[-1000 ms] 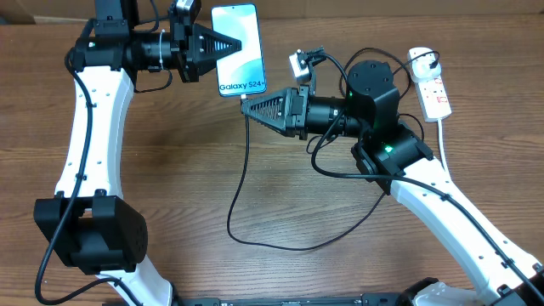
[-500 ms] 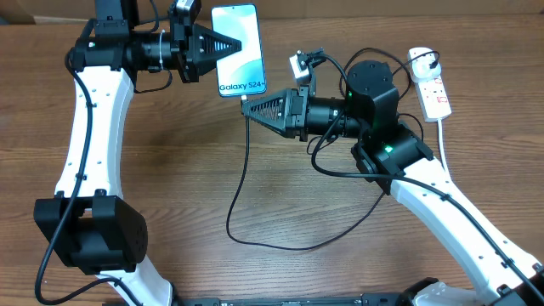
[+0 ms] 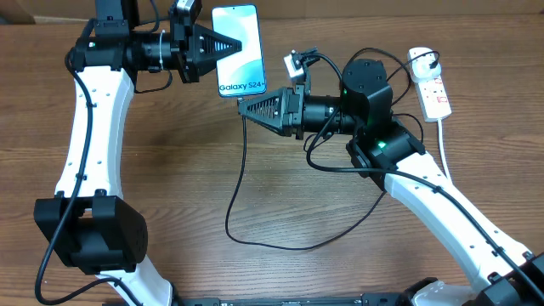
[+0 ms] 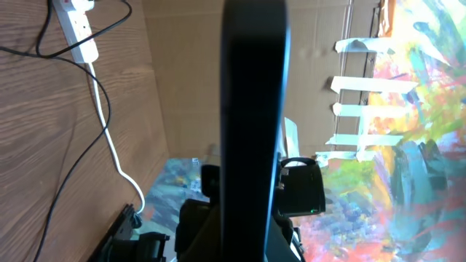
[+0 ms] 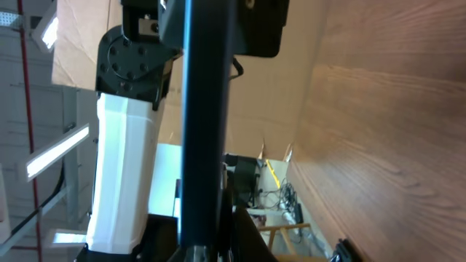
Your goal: Plug charger to phone and switch on socket
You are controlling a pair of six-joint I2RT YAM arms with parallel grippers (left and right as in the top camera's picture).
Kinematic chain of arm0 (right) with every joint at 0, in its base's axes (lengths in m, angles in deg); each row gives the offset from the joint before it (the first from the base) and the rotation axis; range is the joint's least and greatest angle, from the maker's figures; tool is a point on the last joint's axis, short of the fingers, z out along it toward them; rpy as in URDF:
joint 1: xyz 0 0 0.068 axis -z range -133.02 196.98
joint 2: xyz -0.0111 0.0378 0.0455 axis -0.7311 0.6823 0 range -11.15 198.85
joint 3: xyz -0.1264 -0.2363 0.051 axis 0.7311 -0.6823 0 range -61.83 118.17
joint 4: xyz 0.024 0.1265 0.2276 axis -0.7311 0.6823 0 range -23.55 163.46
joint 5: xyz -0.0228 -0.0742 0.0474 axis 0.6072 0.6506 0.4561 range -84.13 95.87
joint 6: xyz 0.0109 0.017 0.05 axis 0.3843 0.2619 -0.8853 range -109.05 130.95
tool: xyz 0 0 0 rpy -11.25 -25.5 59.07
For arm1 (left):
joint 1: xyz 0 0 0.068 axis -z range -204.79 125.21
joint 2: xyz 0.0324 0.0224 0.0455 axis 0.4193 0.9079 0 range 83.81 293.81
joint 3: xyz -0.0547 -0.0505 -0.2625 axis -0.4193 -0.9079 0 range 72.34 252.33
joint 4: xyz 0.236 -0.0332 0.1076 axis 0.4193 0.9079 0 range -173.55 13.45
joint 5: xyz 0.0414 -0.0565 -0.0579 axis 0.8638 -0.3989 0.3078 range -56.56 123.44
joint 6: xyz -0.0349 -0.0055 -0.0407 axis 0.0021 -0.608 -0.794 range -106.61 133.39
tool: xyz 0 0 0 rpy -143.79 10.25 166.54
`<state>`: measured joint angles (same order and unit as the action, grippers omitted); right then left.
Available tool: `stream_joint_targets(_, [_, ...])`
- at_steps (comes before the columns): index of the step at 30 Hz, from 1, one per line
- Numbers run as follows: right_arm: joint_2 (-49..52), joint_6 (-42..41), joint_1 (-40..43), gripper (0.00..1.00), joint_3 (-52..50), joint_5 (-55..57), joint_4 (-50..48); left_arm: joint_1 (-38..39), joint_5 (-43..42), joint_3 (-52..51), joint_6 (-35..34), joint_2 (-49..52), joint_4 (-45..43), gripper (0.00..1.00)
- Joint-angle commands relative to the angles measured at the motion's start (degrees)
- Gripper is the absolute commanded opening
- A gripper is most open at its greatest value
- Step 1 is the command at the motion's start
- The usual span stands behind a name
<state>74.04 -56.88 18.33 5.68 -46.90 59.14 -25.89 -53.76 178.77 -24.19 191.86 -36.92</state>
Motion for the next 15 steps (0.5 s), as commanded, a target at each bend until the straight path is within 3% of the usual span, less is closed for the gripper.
stream_joint_targets(1, [-0.1,-1.2,-0.2,0.04,1.1,-1.7,-0.3,-0.5,0.1,0.5,-0.4,0.1,-0.4,0.04])
stream_joint_targets(15, [-0.1,-1.2,-0.2,0.04,1.1,-1.2,-0.4,-2.9,-1.1,0.5,-0.3,0.1,-0.4,0.04])
